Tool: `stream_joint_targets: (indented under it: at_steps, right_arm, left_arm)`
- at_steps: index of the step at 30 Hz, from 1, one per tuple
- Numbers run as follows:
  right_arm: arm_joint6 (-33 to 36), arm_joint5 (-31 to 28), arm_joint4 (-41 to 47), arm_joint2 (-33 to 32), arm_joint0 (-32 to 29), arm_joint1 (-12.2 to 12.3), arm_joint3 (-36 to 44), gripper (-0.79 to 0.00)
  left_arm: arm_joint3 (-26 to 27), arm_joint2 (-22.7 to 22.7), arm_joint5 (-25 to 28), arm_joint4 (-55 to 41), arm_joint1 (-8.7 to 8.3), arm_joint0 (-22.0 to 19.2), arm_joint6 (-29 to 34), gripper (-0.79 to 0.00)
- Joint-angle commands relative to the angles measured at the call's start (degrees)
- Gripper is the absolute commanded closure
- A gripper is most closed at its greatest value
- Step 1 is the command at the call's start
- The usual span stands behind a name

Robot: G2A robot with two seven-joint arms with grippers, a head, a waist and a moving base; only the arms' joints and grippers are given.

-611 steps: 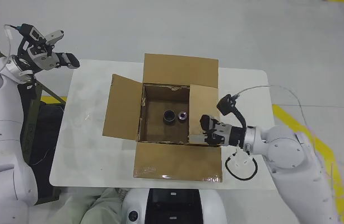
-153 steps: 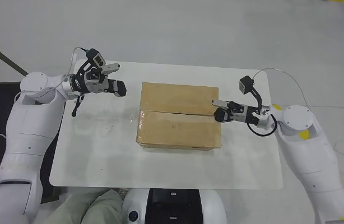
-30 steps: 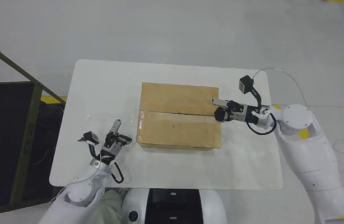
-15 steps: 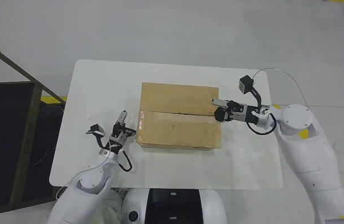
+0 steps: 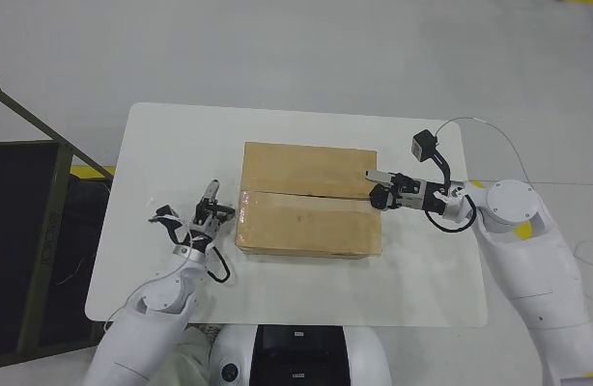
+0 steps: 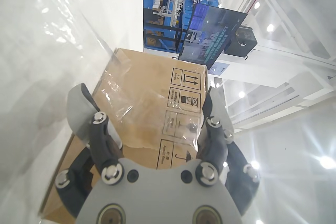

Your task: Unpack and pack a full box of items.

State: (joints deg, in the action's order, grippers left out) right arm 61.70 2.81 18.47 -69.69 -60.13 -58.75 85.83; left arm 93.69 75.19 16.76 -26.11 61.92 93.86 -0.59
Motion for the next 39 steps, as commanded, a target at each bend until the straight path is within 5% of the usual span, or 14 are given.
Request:
stream_joint_targets:
  at_steps: [1, 7, 19, 39]
  right_arm:
    - [0.0, 0.0, 0.0, 0.0, 0.0, 0.0, 0.0, -0.785]
    - [0.0, 0.0, 0.0, 0.0, 0.0, 0.0, 0.0, -0.785]
    - [0.0, 0.0, 0.0, 0.0, 0.0, 0.0, 0.0, -0.785]
    - [0.0, 0.0, 0.0, 0.0, 0.0, 0.0, 0.0, -0.785]
  left_arm:
    - [-0.16, 0.4, 0.47, -0.49, 0.17, -0.06, -0.23, -0.763]
    - [-0.32, 1.88, 1.56, -1.86, 0.56, -0.19, -0.25, -0.72]
    - [0.2, 4.25, 4.08, -3.21, 1.29, 0.67, 0.53, -0.357]
    - [1.29, 6.91, 6.03, -2.83, 2.49, 1.99, 1.07, -0.292]
